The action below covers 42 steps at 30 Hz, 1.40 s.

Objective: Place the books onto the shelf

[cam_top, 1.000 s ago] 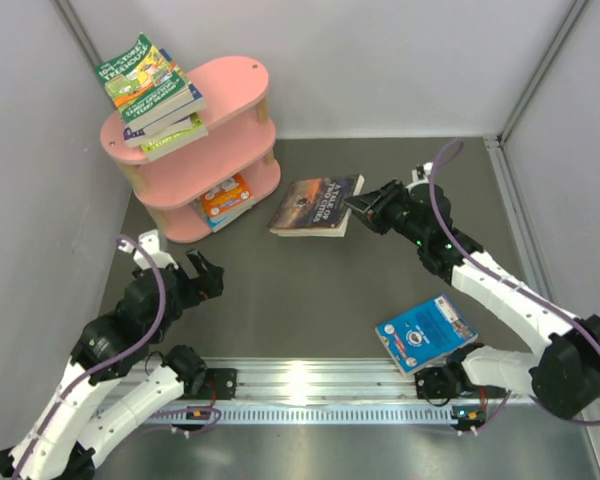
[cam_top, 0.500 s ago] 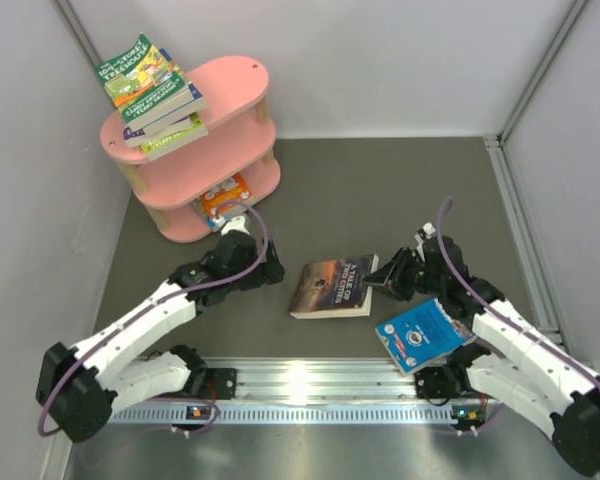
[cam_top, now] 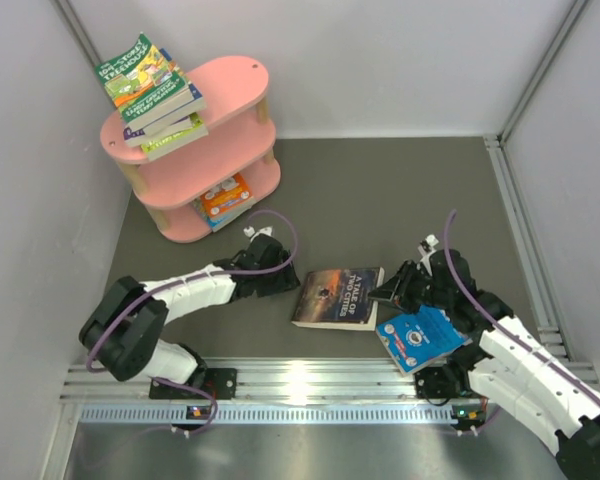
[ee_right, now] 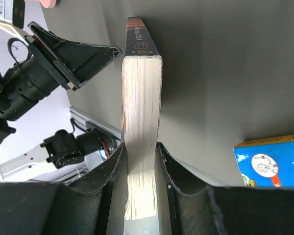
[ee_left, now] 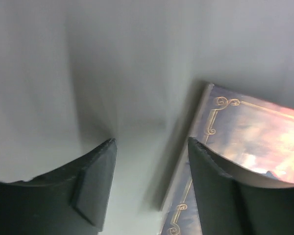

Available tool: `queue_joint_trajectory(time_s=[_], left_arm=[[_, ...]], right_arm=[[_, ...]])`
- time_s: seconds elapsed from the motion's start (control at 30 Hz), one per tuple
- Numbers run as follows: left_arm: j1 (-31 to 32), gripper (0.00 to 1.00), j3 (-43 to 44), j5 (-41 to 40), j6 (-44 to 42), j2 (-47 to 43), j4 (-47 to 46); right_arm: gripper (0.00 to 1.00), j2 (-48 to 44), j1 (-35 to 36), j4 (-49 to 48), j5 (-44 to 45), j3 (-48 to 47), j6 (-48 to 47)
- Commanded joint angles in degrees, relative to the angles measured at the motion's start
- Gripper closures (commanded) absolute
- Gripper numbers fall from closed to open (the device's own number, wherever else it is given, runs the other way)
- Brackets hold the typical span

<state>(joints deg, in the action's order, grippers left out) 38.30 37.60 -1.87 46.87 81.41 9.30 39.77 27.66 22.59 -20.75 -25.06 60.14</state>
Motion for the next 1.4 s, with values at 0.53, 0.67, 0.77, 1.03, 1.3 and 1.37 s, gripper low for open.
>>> queue_joint_trajectory(time_s=[0.53,0.67,0.77,1.03,1.3,1.37], left_arm=[[7.22,0.54,-3.68,6.61,4.1,6.83,-7.81],[7.84,0.55,-2.45,6.88,4.28,7.71,-7.98],[7.93,0.55,-2.27,7.05,4.37,7.54,-7.89],[7.93,0.55,-0.26,4.16,2.79,3.51,-1.49],[7.75,0.19,10.99,-11.12,-4.67,-20.21,25.39],[7.75,0.1,14.24,-16.47,-5.91,-26.61,31.64]], right_arm=[[0.68,4.26,0.02,-15.12,-7.55,2.56,-0.64],[0.58,5.32,0.46,-16.08,-7.2,3.08,-0.38],[0.69,5.15,0.55,-16.52,-6.85,3.7,0.15],[1.0,4.35,0.55,-15.39,-6.32,3.09,0.07],[1.0,9.88,0.47,-11.6,-4.82,-12.1,-3.62],[1.0,13.82,0.47,-13.0,-5.43,-17.53,-3.89]])
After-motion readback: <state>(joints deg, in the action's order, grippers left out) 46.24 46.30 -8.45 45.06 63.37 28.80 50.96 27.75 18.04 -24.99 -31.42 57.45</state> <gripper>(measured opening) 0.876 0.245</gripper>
